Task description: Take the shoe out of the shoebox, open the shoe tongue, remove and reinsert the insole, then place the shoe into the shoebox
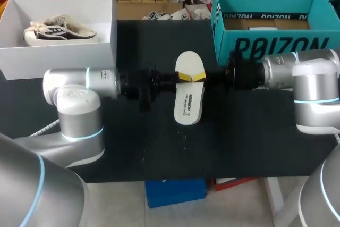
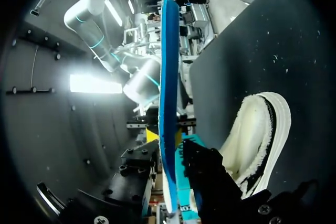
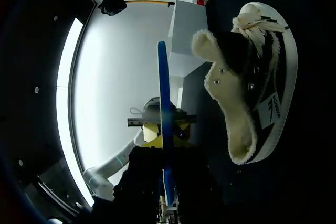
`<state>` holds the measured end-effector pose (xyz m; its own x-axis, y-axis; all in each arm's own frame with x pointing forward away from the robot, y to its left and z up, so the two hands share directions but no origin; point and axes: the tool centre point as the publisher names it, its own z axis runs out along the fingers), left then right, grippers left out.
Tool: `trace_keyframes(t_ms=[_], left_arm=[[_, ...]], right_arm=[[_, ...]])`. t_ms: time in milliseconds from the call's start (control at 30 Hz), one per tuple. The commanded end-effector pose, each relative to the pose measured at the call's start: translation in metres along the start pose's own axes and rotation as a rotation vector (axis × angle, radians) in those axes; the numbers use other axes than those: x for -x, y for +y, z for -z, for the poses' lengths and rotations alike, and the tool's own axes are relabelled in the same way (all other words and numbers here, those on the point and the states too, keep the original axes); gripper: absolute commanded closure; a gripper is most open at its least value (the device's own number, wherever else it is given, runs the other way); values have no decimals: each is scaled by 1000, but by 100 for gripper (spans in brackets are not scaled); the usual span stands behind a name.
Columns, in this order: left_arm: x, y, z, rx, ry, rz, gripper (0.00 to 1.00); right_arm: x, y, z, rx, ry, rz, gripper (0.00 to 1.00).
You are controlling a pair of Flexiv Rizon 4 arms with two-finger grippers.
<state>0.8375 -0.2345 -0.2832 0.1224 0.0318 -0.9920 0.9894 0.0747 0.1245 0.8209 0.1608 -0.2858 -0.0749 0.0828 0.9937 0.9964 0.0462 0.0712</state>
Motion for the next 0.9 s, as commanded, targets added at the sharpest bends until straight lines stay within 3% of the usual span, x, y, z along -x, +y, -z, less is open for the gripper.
trace_keyframes(t_ms=[33,100,233,267,300,333,633,900], left_arm=[[-3,2,-6,1,4,-3,87],[-3,2,-6,1,5,-3,100],[-3,2,-6,4,10,-3,100],[-4,2,-6,5,11,-3,100],[-4,2,-6,5,11,-3,100],[-3,2,-5,5,11,-3,100],[-3,-11,16,12,75,50,100],[-2,-43,51,2,177,112,100]], right_arm=[[0,0,-1,3,-1,0,100],[0,0,-1,3,-1,0,100],[0,0,-1,3,-1,0,100],[0,0,-1,3,-1,0,96],[0,0,-1,3,-1,0,56],[0,0,-1,3,-1,0,0],[1,-4,14,22,-37,-6,0],[-4,-11,44,68,-126,-22,0]])
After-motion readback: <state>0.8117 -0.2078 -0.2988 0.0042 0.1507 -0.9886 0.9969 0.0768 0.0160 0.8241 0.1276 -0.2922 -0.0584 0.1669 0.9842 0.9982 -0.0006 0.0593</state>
